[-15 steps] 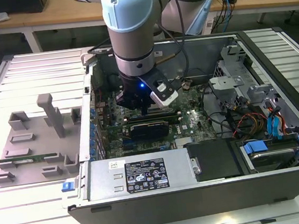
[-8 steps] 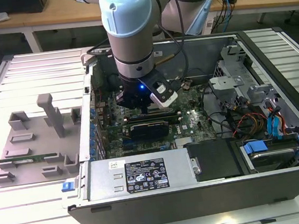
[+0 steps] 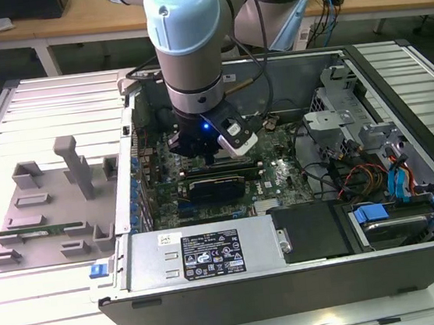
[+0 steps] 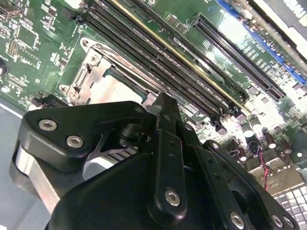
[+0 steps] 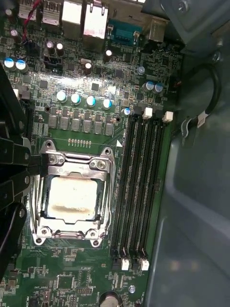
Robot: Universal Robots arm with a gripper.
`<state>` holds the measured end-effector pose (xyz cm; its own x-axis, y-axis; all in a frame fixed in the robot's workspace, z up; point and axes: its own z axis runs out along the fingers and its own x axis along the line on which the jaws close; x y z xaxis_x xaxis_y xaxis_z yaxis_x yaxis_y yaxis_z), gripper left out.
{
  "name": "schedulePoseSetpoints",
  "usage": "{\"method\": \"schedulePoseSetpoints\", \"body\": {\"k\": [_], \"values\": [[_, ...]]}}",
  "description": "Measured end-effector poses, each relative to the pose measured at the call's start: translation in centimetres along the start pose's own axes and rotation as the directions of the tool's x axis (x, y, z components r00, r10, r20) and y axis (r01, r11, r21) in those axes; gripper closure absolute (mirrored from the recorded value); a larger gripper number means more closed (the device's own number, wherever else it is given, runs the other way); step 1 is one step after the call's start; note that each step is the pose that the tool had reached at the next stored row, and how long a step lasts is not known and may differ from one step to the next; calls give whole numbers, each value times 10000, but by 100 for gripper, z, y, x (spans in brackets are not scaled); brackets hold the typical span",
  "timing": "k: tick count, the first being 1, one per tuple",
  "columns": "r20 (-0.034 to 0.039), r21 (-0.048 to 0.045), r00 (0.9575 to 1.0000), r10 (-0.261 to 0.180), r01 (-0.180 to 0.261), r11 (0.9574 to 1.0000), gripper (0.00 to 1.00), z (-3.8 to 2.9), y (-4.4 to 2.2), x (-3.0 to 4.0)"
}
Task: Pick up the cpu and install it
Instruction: 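Install the second cpu locking lever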
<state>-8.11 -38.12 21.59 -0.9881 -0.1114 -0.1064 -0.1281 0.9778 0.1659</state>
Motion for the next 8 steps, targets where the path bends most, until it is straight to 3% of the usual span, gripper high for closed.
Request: {"method": "schedulePoseSetpoints", "body": {"k": [3, 8], "values": [[1, -2, 10000, -2, 2, 10000, 89, -54, -3, -5], [16, -99, 10000, 8, -8, 10000, 89, -73, -101, 7]]}}
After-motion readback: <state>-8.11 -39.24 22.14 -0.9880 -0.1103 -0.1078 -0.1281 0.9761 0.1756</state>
